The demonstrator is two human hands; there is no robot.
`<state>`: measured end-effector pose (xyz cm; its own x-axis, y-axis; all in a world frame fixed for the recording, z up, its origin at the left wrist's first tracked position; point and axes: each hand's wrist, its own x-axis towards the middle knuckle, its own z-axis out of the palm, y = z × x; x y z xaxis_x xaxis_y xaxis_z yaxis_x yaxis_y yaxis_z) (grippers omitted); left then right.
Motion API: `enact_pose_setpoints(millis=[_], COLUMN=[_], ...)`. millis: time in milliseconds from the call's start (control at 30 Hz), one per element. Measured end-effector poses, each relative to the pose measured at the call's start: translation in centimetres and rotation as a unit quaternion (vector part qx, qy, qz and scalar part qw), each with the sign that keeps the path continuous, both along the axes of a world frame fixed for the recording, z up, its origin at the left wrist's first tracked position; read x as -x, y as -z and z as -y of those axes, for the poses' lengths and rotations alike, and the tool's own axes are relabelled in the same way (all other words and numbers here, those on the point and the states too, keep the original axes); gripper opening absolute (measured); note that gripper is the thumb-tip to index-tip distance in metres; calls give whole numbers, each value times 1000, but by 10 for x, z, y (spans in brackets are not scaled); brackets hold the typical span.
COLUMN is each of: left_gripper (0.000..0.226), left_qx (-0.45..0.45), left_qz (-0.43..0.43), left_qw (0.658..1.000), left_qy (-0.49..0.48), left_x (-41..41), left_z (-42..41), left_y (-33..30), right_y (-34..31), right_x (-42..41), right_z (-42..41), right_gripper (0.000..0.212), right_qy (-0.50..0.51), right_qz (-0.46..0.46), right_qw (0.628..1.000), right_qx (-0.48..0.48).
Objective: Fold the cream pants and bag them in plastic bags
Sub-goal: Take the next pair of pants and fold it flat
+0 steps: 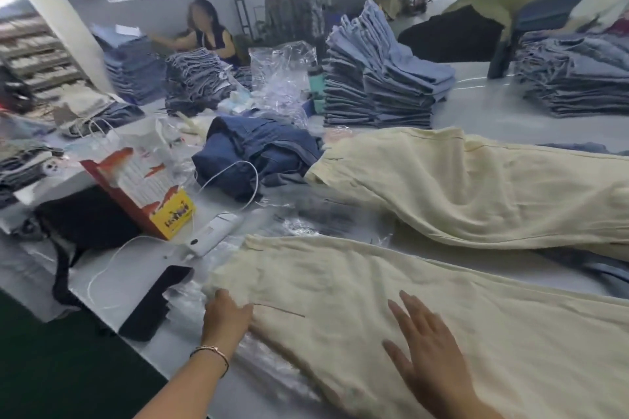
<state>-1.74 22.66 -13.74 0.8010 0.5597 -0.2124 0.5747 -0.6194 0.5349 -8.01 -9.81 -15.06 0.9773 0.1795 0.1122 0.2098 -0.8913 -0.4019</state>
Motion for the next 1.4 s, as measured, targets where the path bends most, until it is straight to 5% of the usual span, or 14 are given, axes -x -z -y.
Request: enact_pose_setpoints(millis=[133, 200, 300, 367, 500, 733, 867, 933, 1100, 1267, 1400], left_gripper=[58, 54, 28, 24, 21, 16, 76, 107, 96, 69, 63], left_qx=[271, 327, 437, 460, 383, 97, 114, 6, -201, -173, -166], left_qz=[78, 114, 125, 100, 120, 210, 106, 126, 119, 122, 85], left_qw=[947, 913, 870, 872, 915, 972, 985, 987, 940, 831, 777], left_qy=[-157, -215, -192, -134, -30, 44, 78, 102, 249, 515, 601], left_x=[-35, -46, -53, -58, -71, -104, -110, -101, -74, -27, 7], left_z=[-35, -43, -46, -45, -40, -96, -105, -94, -34, 79, 165], left_y=[-2, 1, 3, 0, -15, -37, -18, -9, -11, -3, 10], right_y=[14, 22, 44, 50, 49, 36, 39, 40, 37, 35, 27], right_x=[-43, -59, -68, -69, -70, -55, -35, -33, -27, 13, 56], right_z=[-60, -74, -82, -85, -85, -42, -22, -19, -1, 54, 116], right_gripper=[66, 67, 64, 63, 62, 61, 63, 63, 60, 68, 73], right_qy=[45, 93, 141, 151, 154, 272, 286, 288, 252, 318, 393], right_qz=[7, -25, -95, -107, -133, -165, -183, -187, -217, -213, -226], right_qw=[998, 994, 981, 977, 974, 942, 933, 932, 939, 918, 886], right_qx=[49, 52, 91, 102, 100, 108, 120, 119, 90, 107, 93])
